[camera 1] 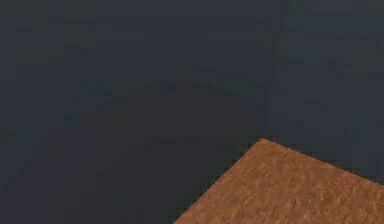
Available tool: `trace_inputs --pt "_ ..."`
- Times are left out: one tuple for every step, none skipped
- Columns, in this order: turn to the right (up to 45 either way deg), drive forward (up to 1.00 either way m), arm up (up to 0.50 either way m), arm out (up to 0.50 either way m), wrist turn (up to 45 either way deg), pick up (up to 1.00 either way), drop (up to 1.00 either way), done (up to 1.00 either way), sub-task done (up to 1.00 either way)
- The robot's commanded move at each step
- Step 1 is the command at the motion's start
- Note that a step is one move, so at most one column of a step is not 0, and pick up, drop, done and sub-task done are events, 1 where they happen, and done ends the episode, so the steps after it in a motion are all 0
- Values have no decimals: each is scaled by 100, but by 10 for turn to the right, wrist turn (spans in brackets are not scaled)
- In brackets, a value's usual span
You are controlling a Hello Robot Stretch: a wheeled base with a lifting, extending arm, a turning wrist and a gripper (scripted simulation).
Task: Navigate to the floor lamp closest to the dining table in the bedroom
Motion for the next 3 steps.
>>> trace_inputs --pt "-450 0 0 0 0 0 0 0 0" --pt "-450 0 0 0 0 0 0 0 0" --pt "-390 0 0 0 0 0 0 0 0"
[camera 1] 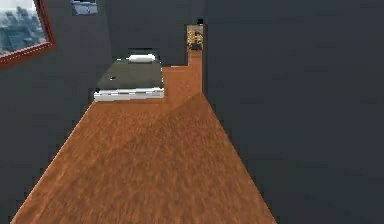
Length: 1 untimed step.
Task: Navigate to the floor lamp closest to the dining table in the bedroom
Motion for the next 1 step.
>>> trace_inputs --pt "0 100 0 0 0 0 0 0 0"
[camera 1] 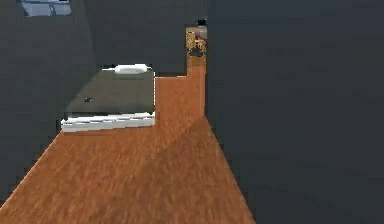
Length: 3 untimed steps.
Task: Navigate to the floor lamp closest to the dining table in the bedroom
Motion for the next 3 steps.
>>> trace_inputs --pt "0 100 0 0 0 0 0 0 0" --pt "0 100 0 0 0 0 0 0 0" --pt "0 100 0 0 0 0 0 0 0"
